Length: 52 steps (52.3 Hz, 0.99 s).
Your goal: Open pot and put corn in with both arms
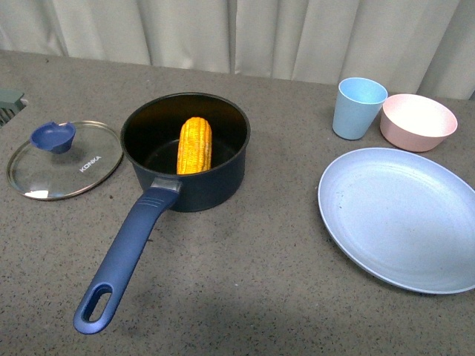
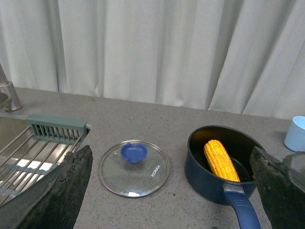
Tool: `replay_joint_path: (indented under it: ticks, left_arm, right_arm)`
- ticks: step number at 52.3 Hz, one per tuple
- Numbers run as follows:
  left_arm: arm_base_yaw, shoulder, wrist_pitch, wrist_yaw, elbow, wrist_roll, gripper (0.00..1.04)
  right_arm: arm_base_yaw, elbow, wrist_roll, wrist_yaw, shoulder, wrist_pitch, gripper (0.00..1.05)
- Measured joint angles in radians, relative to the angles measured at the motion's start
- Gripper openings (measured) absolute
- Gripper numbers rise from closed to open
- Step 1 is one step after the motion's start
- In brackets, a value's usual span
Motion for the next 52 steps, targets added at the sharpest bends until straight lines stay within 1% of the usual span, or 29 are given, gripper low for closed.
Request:
replay_joint_path:
  ticks: [2, 4, 8, 10, 13, 16, 19, 34, 52]
  left_arm:
    - [0.000, 0.000, 0.000, 0.000, 0.000, 0.000, 0.98]
    - [0.000, 0.000, 0.000, 0.000, 0.000, 0.000, 0.98]
    - [0.000, 0.000, 0.000, 0.000, 0.000, 0.000, 0.98]
    - [0.000, 0.000, 0.000, 0.000, 0.000, 0.000, 0.98]
    - [0.000, 0.000, 0.000, 0.000, 0.000, 0.000, 0.98]
    - [0.000, 0.000, 0.000, 0.000, 0.000, 0.000, 0.98]
    - [0.000, 0.000, 0.000, 0.000, 0.000, 0.000, 0.98]
    - [0.000, 0.000, 0.000, 0.000, 0.000, 0.000, 0.98]
    - [0.000, 0.000, 0.000, 0.000, 0.000, 0.000, 0.98]
  right_arm:
    - [-0.008, -0.009, -0.001, -0.006, -0.022, -0.018, 0.31]
    - [-0.022, -0.024, -0.004, -0.019, -0.069, -0.055, 0.21]
    - [-0.038, -0.040, -0.005, -0.034, -0.139, -0.103, 0.07]
    - [-0.043, -0.046, -0.006, -0.040, -0.166, -0.122, 0.01]
    - [-0.055, -0.055, -0.008, -0.054, -0.216, -0.161, 0.01]
    - [-0.109, -0.066, -0.008, -0.129, -0.274, -0.213, 0.01]
    - [-0.139, -0.075, -0.008, -0.132, -0.336, -0.263, 0.01]
    - [-0.143, -0.087, -0.008, -0.139, -0.538, -0.441, 0.01]
    - [-0.143, -0.087, -0.008, -0.139, -0.707, -0.600, 0.01]
